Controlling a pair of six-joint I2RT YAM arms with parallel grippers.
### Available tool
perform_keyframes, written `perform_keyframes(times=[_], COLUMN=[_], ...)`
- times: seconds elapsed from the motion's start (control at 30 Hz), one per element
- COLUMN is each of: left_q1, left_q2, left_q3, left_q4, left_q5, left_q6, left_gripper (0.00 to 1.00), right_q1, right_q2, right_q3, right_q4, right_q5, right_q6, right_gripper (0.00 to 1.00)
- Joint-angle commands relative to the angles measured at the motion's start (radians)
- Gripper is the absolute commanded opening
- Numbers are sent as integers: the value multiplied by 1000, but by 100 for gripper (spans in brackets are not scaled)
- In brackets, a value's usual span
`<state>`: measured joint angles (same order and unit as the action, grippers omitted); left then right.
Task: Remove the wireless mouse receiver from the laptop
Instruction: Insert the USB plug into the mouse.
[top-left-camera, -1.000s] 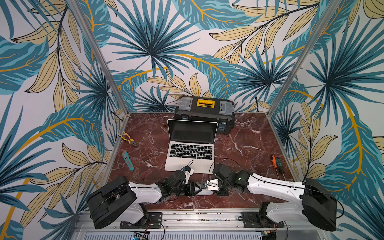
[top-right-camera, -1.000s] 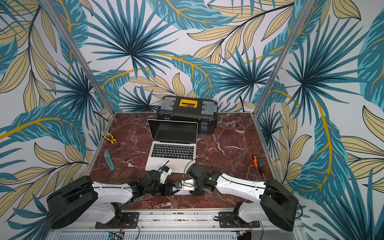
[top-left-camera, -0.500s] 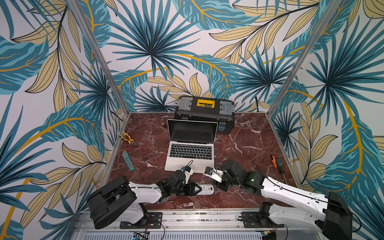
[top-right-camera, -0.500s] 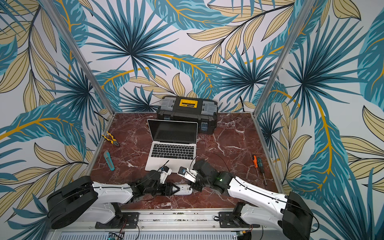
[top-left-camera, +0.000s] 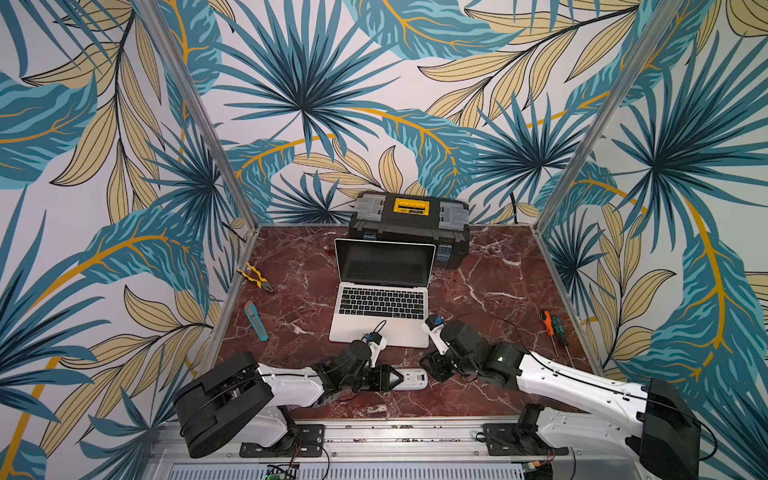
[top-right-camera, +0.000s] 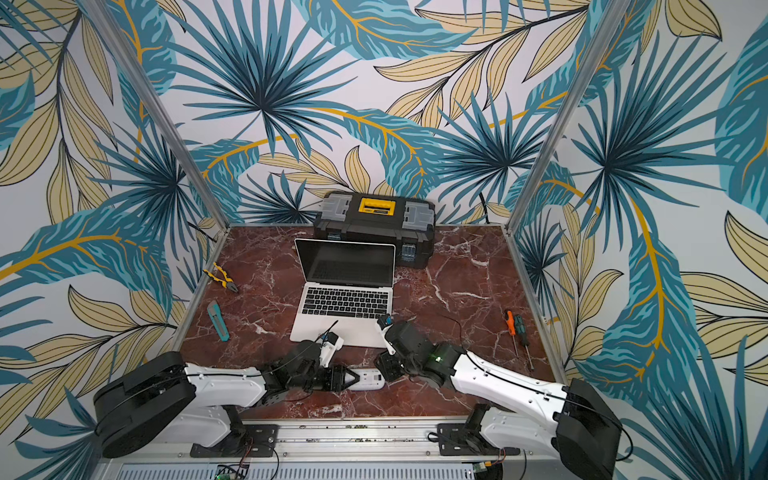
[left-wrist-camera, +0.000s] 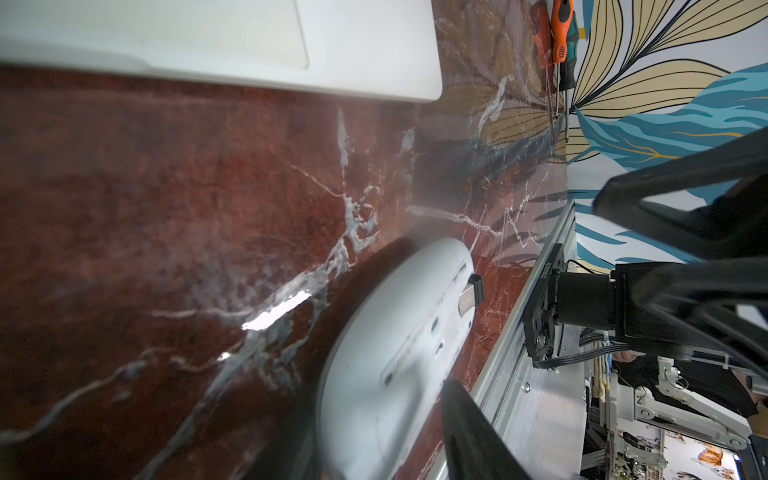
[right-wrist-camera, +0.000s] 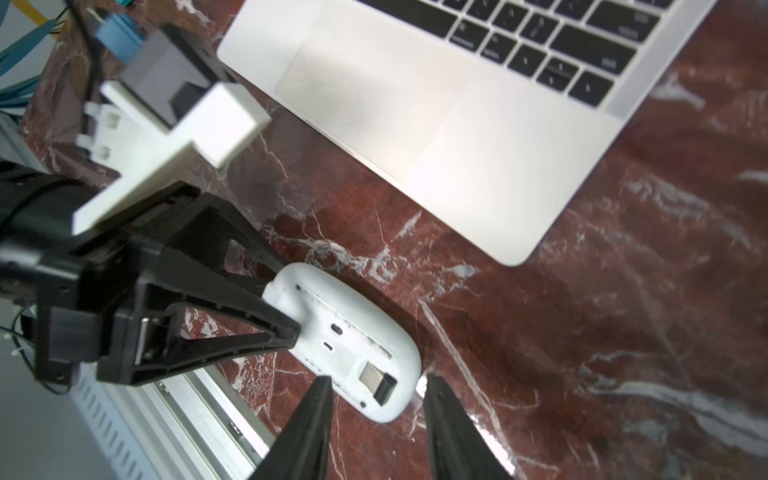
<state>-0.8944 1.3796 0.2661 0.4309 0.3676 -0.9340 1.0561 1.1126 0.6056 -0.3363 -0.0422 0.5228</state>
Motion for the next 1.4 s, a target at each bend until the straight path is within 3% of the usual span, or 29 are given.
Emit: perform_keyframes(times=[0.0,0.2,1.37], left_q1=[-3,-3,-3], left_q2=[34,34,31], left_q3=[-37,-34,-44], left_q4=[-93,-96,-92], left_q5=[-22,-22,-25], left_q6=[-4,-3,-10], left_gripper=[48,48,48], right_q1=[-2,-1,-2], right_q2=[-28,-19,87], right_q3=[-65,-113,-114], right_q4=[1,65,108], right_q5=[-23,-83,-95], right_q6=[159,186,173], right_gripper=[40,32,24])
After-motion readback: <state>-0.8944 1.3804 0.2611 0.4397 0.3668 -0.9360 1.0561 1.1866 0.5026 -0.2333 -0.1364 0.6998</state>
